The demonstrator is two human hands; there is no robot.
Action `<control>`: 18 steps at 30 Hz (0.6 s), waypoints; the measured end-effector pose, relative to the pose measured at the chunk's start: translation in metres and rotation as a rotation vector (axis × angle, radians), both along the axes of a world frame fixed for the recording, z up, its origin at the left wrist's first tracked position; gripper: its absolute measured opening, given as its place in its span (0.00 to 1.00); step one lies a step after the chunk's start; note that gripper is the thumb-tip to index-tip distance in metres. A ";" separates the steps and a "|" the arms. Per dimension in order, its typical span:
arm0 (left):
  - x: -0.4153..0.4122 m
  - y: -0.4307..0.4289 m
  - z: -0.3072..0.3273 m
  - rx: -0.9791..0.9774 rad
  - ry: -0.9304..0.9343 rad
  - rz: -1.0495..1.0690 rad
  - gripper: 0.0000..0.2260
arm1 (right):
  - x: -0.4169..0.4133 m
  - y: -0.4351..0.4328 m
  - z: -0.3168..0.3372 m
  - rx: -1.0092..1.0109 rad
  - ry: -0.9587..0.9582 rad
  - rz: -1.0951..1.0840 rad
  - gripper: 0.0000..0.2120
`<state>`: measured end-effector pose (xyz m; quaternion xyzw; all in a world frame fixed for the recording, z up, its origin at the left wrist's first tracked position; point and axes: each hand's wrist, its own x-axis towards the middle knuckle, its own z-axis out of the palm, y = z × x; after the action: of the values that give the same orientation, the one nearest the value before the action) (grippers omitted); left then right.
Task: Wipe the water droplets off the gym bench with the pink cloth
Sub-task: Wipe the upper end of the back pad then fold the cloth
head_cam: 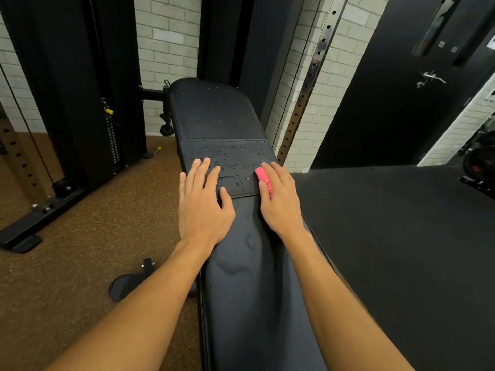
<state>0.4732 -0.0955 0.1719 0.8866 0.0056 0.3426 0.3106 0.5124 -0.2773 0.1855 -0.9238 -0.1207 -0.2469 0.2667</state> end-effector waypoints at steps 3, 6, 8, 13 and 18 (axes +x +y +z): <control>0.000 0.000 0.000 -0.008 -0.002 -0.002 0.23 | -0.018 -0.022 -0.011 -0.107 -0.019 0.123 0.22; 0.000 0.000 -0.001 -0.007 -0.004 -0.005 0.23 | -0.015 -0.036 -0.009 -0.012 0.051 0.018 0.24; 0.000 0.000 0.000 -0.006 -0.005 -0.008 0.23 | -0.004 -0.029 -0.002 0.076 0.117 -0.080 0.25; 0.001 0.001 -0.002 -0.013 -0.015 -0.008 0.22 | -0.011 -0.001 -0.002 -0.077 0.013 0.124 0.23; 0.001 0.000 -0.002 -0.030 -0.010 -0.020 0.22 | -0.010 -0.034 -0.009 0.012 0.035 0.015 0.23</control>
<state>0.4743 -0.0953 0.1702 0.8800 0.0003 0.3440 0.3275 0.5028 -0.3112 0.1761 -0.9254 -0.1214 -0.2295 0.2762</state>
